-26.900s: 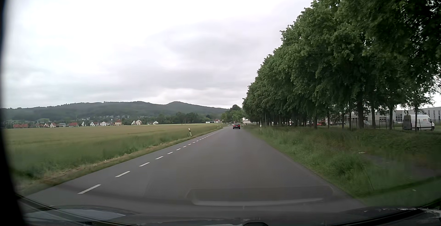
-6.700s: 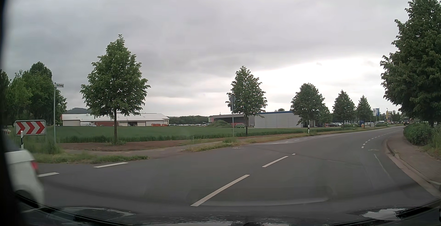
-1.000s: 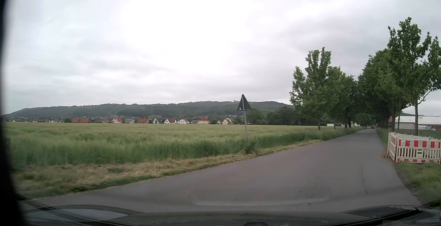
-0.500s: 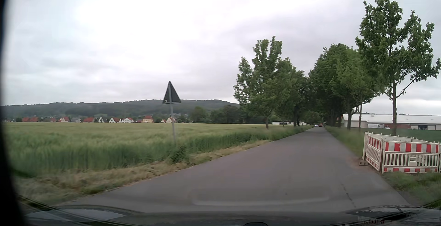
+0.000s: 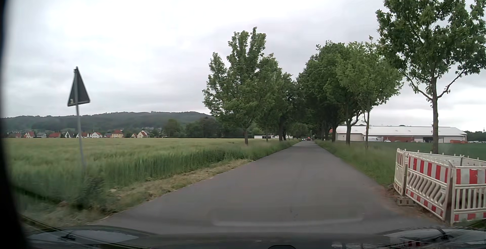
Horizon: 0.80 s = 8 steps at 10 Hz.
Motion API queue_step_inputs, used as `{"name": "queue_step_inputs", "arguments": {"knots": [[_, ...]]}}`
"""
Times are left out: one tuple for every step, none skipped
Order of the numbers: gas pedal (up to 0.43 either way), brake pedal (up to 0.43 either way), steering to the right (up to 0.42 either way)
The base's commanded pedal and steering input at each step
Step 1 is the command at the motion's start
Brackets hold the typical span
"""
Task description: Follow the waypoints while adhering to traffic rules and regulations
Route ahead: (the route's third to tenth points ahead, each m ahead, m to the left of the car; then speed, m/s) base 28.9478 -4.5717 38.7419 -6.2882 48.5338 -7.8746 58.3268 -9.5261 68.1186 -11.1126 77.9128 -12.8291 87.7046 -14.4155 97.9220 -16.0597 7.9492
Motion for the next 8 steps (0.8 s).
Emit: {"name": "queue_step_inputs", "arguments": {"knots": [[0.358, 0.000, 0.114], [0.378, 0.000, 0.110], [0.378, 0.000, 0.108], [0.378, 0.000, 0.105], [0.378, 0.000, 0.095], [0.378, 0.000, 0.086], [0.390, 0.000, 0.078], [0.390, 0.000, 0.068]]}}
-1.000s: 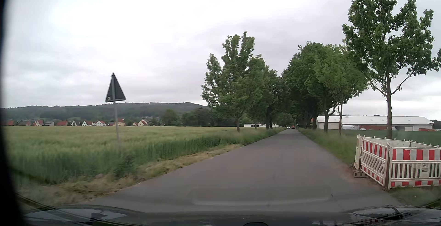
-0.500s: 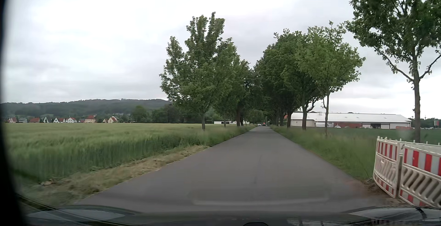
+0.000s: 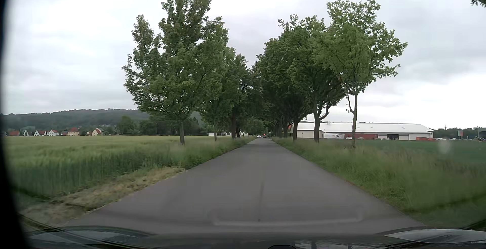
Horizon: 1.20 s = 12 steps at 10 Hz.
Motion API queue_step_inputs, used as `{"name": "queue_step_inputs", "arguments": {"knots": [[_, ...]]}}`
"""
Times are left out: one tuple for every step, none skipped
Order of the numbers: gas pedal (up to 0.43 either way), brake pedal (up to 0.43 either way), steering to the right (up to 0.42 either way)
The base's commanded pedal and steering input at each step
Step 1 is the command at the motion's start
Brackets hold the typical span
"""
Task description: Follow the waypoints while adhering to traffic rules and regulations
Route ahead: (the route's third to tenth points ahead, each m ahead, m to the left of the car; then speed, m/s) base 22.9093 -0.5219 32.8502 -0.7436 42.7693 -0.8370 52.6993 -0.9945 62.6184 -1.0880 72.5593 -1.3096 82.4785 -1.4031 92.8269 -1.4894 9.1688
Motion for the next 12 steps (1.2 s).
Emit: {"name": "queue_step_inputs", "arguments": {"knots": [[0.390, 0.000, 0.059], [0.390, 0.000, 0.050], [0.390, 0.000, 0.041], [0.390, 0.000, 0.036], [0.390, 0.000, 0.029], [0.378, 0.000, 0.021], [0.378, 0.000, 0.016], [0.370, 0.000, 0.009], [0.370, 0.000, -0.004], [0.358, 0.000, -0.011], [0.339, 0.000, -0.016], [0.319, 0.000, -0.024]]}}
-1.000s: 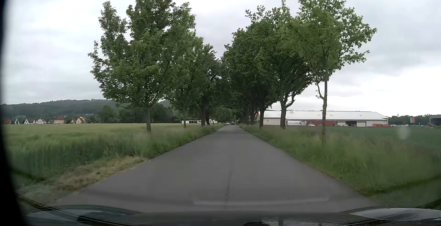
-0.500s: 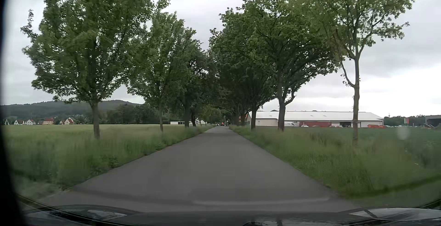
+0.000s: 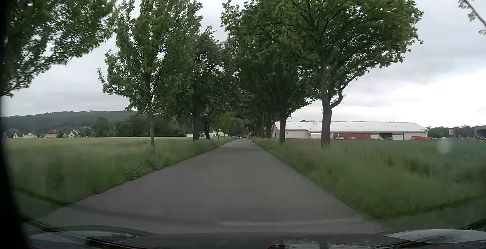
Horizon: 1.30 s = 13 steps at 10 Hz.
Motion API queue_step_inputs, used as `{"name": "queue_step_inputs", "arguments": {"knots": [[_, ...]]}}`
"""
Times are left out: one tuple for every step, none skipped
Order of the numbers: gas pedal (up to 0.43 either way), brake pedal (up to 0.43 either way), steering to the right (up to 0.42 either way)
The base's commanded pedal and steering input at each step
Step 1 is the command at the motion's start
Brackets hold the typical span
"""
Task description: Follow the waypoints while adhering to traffic rules and regulations
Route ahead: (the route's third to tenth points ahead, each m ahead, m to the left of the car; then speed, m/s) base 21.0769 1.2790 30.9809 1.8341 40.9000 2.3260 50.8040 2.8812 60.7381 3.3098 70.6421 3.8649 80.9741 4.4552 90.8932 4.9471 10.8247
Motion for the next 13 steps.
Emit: {"name": "queue_step_inputs", "arguments": {"knots": [[0.311, 0.000, -0.025], [0.287, 0.000, -0.022], [0.268, 0.000, -0.019], [0.248, 0.000, -0.014], [0.240, 0.000, -0.011], [0.220, 0.000, -0.010], [0.220, 0.000, -0.010], [0.220, 0.000, -0.010], [0.220, 0.000, -0.008], [0.220, 0.000, -0.006], [0.220, 0.000, -0.005], [0.209, 0.000, -0.005], [0.197, 0.000, -0.004]]}}
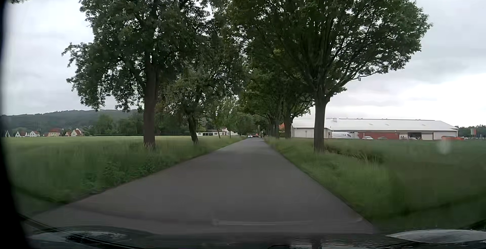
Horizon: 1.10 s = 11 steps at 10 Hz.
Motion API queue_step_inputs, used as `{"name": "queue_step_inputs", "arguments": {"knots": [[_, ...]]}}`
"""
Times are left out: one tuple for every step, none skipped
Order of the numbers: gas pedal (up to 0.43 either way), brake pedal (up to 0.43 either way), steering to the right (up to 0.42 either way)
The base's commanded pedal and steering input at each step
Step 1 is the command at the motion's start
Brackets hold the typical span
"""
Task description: Follow the waypoints while adhering to traffic rules and regulations
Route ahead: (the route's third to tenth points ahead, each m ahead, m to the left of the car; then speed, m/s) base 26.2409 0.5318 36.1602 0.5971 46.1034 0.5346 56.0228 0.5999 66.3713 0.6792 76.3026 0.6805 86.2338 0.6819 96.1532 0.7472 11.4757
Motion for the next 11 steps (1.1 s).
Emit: {"name": "queue_step_inputs", "arguments": {"knots": [[0.197, 0.000, -0.002], [0.197, 0.000, -0.002], [0.197, 0.000, -0.002], [0.197, 0.000, -0.002], [0.197, 0.000, -0.002], [0.197, 0.000, -0.002], [0.189, 0.000, -0.002], [0.189, 0.000, -0.002], [0.169, 0.000, -0.002], [0.169, 0.000, -0.001], [0.169, 0.000, 0.000]]}}
